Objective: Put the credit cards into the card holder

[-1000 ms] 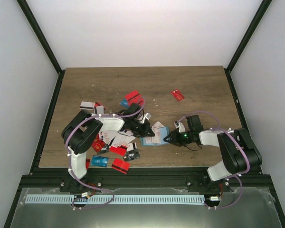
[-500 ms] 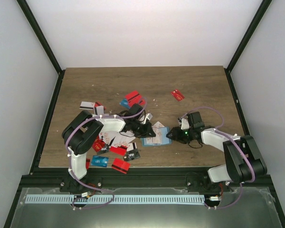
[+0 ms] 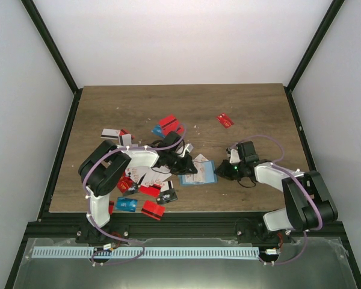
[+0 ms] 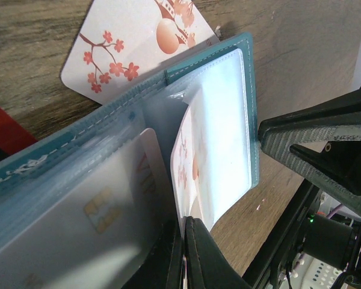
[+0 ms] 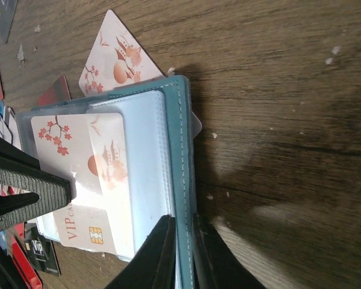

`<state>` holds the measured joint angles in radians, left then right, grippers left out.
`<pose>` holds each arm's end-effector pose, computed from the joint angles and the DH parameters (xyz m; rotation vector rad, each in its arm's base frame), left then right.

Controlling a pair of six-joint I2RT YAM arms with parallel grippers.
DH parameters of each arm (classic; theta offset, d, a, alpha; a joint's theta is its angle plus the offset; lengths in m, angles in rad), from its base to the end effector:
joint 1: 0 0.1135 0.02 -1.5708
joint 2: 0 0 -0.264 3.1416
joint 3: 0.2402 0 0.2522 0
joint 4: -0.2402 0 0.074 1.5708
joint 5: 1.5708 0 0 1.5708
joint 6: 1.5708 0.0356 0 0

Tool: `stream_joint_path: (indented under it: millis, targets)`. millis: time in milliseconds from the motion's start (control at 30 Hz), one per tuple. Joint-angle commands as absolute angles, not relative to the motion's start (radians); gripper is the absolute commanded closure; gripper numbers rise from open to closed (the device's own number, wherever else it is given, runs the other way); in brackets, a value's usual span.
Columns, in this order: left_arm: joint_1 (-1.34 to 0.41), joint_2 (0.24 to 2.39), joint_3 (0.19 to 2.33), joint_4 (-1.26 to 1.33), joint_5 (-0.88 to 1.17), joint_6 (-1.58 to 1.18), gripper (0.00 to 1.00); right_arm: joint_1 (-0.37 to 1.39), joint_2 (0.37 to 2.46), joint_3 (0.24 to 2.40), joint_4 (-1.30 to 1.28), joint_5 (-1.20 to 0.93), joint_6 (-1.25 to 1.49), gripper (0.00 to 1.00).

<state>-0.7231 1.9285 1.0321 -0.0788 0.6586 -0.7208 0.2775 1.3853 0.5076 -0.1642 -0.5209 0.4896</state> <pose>0.2627 -0.2609 0.1224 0.3006 2.8342 -1.3020 0.2134 0.0792 0.1323 0.0918 2.6983 0.9384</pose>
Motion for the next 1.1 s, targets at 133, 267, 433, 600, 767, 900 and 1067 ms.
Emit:
stream_joint_path:
  millis: [133, 267, 433, 600, 767, 900, 1067]
  targets:
    - [-0.739, 1.933, 1.014, -0.103, 0.617, -0.703, 0.96, 0.282, 1.434, 0.480, -0.091, -0.569, 0.491, 0.97]
    - [-0.746, 1.935, 1.014, -0.088, 0.614, -0.709, 0.96, 0.282, 1.434, 0.464, -0.072, -0.591, 0.500, 0.99]
    - [-0.759, 1.943, 1.021, -0.067, 0.613, -0.728, 0.96, 0.291, 1.422, 0.437, -0.050, -0.616, 0.522, 0.99]
    - [-0.772, 1.950, 1.029, -0.055, 0.611, -0.746, 0.96, 0.309, 1.425, 0.424, -0.029, -0.626, 0.540, 0.99]
    - [-0.788, 1.945, 1.027, -0.044, 0.596, -0.772, 0.96, 0.327, 1.420, 0.421, -0.020, -0.625, 0.559, 0.99]
    - [-0.794, 1.944, 1.017, -0.033, 0.578, -0.796, 0.96, 0.332, 1.414, 0.420, -0.023, -0.621, 0.564, 0.99]
    - [-0.796, 1.937, 1.006, -0.025, 0.551, -0.815, 0.95, 0.333, 1.399, 0.417, -0.040, -0.592, 0.565, 0.99]
